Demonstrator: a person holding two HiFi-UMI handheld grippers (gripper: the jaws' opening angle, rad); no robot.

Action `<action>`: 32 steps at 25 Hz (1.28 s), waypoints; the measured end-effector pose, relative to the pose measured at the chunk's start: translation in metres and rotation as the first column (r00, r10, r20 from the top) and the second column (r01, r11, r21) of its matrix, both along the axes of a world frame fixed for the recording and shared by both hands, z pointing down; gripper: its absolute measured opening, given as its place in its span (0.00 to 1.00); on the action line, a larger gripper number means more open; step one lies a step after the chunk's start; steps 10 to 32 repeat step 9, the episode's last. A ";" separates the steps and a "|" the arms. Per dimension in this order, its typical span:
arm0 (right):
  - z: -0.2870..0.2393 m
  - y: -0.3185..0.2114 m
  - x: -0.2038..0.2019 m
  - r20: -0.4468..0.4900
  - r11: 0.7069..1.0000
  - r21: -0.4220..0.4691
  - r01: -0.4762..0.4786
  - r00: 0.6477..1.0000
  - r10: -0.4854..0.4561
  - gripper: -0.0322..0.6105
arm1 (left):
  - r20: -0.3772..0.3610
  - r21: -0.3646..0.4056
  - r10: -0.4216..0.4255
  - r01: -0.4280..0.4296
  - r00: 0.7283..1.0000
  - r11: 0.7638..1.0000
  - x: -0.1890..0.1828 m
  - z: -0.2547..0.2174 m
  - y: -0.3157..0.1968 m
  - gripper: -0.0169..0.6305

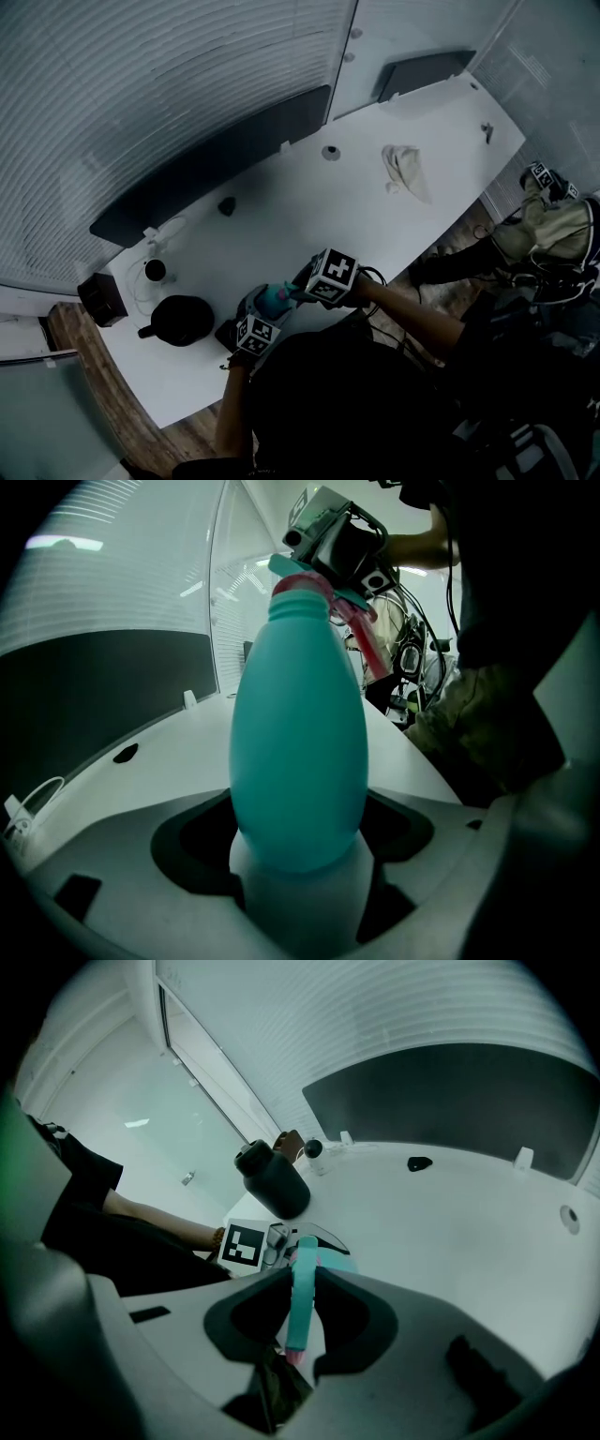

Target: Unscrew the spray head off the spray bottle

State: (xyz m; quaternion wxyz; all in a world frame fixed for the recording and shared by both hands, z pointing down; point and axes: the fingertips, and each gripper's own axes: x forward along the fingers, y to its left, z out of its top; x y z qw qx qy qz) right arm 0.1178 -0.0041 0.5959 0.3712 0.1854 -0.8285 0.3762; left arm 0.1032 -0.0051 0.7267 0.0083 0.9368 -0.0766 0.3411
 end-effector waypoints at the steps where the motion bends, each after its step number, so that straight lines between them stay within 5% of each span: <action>1: -0.002 -0.001 -0.002 -0.003 1.000 0.007 0.009 1.000 -0.009 0.18 | -0.010 -0.007 -0.002 0.002 1.000 1.000 0.000 0.001 0.001 0.62; 32: -0.011 0.002 -0.011 0.025 0.999 0.013 0.042 0.999 -0.042 0.18 | -0.027 -0.017 -0.030 0.030 0.999 0.999 0.002 -0.002 0.005 0.62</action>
